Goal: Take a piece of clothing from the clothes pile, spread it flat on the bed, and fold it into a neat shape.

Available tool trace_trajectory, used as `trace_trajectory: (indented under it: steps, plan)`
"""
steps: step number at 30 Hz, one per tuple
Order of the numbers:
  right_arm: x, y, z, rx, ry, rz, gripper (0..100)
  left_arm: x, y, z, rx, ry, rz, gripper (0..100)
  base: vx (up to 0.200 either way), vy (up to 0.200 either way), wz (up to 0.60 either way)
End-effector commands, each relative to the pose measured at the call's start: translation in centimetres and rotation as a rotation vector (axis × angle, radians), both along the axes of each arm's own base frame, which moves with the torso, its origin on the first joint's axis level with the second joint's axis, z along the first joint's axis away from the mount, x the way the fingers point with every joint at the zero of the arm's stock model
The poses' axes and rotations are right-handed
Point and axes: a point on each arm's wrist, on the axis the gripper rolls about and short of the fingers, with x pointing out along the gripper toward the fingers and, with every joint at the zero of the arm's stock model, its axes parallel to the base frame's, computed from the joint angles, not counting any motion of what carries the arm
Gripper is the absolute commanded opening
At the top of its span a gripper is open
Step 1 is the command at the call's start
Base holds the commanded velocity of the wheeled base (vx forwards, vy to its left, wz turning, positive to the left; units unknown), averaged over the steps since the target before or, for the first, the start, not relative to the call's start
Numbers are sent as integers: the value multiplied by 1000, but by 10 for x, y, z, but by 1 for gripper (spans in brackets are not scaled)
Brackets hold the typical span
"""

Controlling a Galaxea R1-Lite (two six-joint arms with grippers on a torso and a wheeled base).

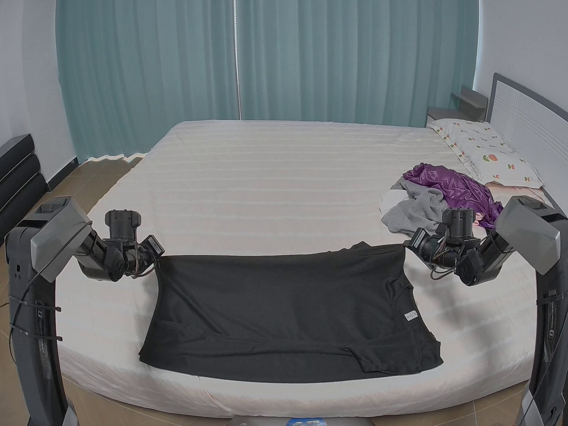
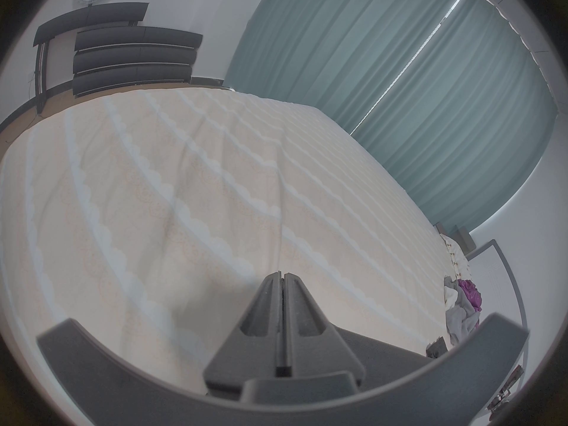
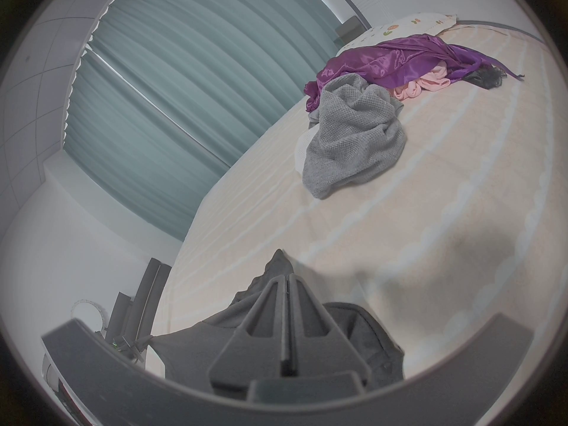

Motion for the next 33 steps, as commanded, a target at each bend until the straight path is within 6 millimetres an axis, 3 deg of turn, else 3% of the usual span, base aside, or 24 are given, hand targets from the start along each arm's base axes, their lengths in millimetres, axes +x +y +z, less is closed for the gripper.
trace_trajectory:
  steps: [1,12,20,25,33]
  plan:
    - [-15,-1,9,6,19,13,0,-12,-1,12,-1,3,-2,0,0,0,0]
    - [-53,-5,4,18,102,30,0,-49,-4,25,-7,18,-11,0,0,0,0]
    - [-78,-7,-6,23,97,42,0,-74,-5,23,-12,66,-14,0,0,0,0]
    - [-95,-8,-13,21,144,45,0,-94,-9,10,4,145,-41,0,0,0,0]
    - [-114,-10,-20,13,155,47,0,-116,-10,12,4,141,-43,0,0,0,0]
